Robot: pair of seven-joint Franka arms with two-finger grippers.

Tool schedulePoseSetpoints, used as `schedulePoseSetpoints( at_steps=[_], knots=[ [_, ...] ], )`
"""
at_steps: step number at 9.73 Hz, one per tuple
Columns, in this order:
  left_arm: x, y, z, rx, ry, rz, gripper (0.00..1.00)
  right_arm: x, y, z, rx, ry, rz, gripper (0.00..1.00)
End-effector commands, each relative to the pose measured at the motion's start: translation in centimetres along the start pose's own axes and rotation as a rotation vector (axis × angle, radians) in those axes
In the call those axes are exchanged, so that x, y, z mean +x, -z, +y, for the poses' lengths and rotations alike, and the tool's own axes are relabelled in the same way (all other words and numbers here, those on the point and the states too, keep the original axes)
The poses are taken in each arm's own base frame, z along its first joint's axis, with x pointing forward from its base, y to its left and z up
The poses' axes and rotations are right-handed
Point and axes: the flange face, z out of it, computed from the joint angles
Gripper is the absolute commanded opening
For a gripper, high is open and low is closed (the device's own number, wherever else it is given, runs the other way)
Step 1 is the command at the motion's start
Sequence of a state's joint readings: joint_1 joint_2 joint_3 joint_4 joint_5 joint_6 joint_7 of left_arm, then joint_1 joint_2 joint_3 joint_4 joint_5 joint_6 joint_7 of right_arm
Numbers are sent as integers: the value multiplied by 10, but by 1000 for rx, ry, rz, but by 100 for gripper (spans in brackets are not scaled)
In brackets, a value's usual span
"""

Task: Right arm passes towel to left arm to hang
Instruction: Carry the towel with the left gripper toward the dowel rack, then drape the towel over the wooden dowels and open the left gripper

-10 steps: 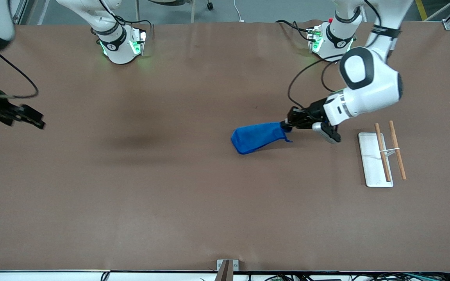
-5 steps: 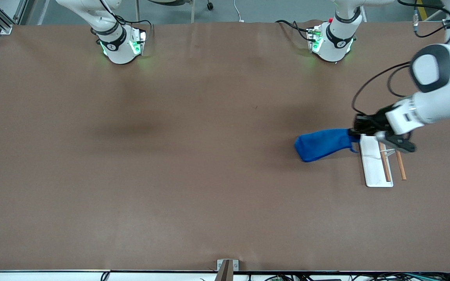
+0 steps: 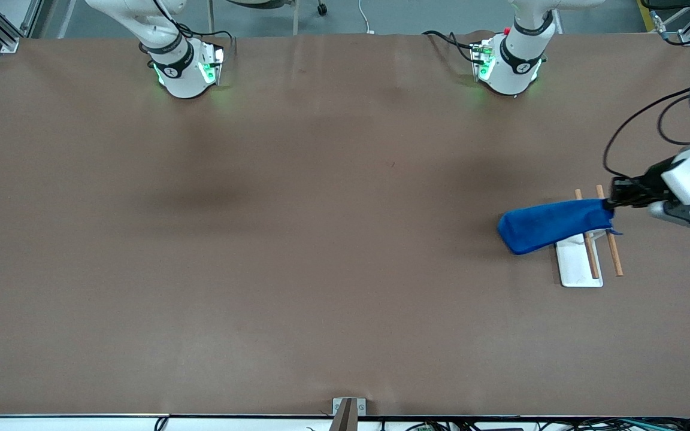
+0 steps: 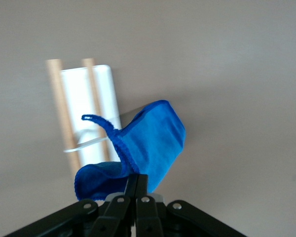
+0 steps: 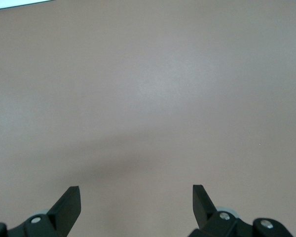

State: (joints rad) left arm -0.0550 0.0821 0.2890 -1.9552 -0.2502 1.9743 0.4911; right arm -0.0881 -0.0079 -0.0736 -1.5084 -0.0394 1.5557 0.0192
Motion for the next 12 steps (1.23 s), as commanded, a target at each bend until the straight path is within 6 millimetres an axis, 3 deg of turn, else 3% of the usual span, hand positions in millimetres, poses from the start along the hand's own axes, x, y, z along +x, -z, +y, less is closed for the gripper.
schedulePoseSetpoints(
  at_steps=[1,3,7,8,9,11,12],
  knots=[
    [-4,-1,-64,54,41,-15,1,1,4,0,-12,8,-3,100],
    [-4,-8,-104,86,62,-25,4,1,4,-2,-12,10,-1,100],
    [3,-29,-146,163,110,-33,4,2,10,5,-56,11,10,100],
    [2,-30,-149,164,114,-34,28,2,11,6,-56,12,11,100],
    [3,-32,-151,172,115,-32,99,2,11,4,-58,18,13,100],
    [12,-16,-147,194,105,7,100,3,11,4,-56,47,14,100],
    [18,-6,-132,187,92,25,100,3,12,3,-58,70,16,100]
  ],
)
